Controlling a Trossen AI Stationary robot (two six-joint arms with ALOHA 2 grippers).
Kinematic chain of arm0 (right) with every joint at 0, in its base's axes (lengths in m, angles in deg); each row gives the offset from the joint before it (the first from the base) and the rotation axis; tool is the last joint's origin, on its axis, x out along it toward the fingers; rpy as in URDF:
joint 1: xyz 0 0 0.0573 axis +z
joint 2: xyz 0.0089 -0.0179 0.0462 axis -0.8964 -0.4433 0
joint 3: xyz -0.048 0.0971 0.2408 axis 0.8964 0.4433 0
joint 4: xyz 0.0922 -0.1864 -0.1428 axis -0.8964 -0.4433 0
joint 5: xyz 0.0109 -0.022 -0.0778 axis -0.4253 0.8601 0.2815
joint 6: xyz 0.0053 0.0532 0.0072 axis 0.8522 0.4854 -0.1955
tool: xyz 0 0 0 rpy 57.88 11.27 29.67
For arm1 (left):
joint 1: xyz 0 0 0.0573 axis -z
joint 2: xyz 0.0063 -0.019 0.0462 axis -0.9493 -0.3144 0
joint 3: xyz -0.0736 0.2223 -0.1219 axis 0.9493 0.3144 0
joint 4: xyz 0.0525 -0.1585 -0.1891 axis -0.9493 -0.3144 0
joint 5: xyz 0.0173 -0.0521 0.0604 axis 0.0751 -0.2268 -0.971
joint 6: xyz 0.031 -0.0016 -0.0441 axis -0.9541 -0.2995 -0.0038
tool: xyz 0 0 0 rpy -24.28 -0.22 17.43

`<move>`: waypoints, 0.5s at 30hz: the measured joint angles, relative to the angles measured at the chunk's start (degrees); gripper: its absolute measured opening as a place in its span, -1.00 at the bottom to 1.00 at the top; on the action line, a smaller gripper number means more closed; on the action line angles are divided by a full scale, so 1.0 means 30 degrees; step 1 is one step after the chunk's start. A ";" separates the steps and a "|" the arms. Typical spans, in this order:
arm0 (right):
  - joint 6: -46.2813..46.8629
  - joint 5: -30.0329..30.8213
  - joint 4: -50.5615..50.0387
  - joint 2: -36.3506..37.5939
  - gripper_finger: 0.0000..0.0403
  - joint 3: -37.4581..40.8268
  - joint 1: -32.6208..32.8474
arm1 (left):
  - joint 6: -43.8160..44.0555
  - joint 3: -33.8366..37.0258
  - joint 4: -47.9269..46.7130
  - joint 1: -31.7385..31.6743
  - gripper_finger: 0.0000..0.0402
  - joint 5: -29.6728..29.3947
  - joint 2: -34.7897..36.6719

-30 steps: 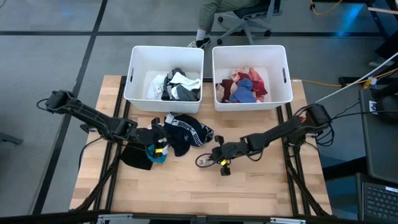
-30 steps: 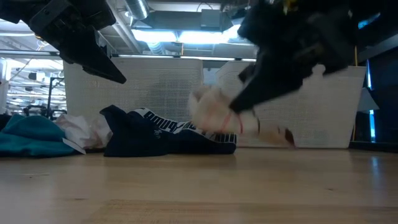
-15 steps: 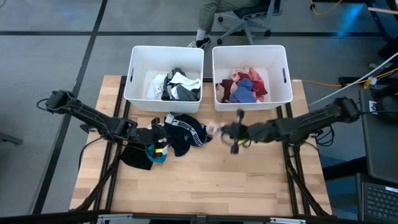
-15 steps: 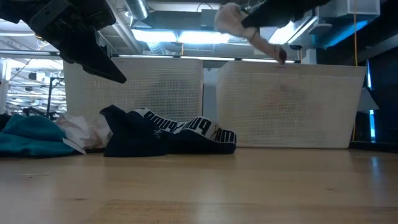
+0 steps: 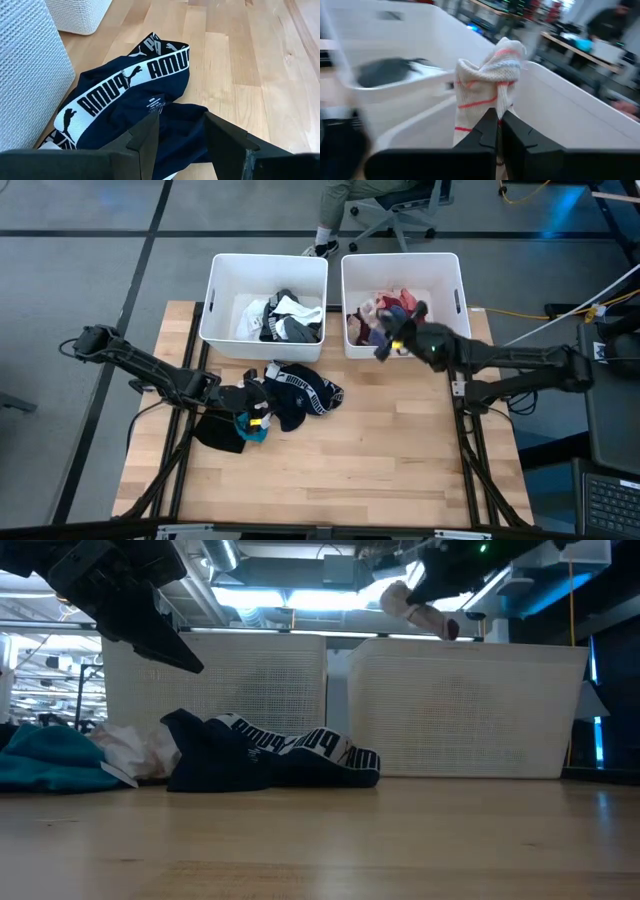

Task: Sort clothes
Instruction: Put the brown stripe sock into the right white laundry bin

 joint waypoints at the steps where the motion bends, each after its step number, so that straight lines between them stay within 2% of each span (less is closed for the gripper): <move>1: -0.0033 0.0003 -0.0039 0.0000 -0.92 0.0000 -0.0581 | 0.0000 -0.0005 0.0003 0.0000 -0.29 -0.0001 0.0000; 7: 0.0123 -0.0021 -0.0081 0.0000 -0.88 0.0000 -0.3429 | -0.0036 -0.0007 -0.0003 0.0000 -0.29 0.0001 0.0000; 11: 0.0708 -0.1187 -0.0625 0.0000 -0.87 0.0000 -0.4707 | -0.0044 -0.0007 0.0000 0.0000 -0.29 0.0001 0.0000; 15: 0.2151 -0.1891 -0.1712 0.0000 -0.67 0.0000 -0.5377 | -0.0044 -0.0007 -0.0003 0.0000 -0.29 -0.0006 0.0000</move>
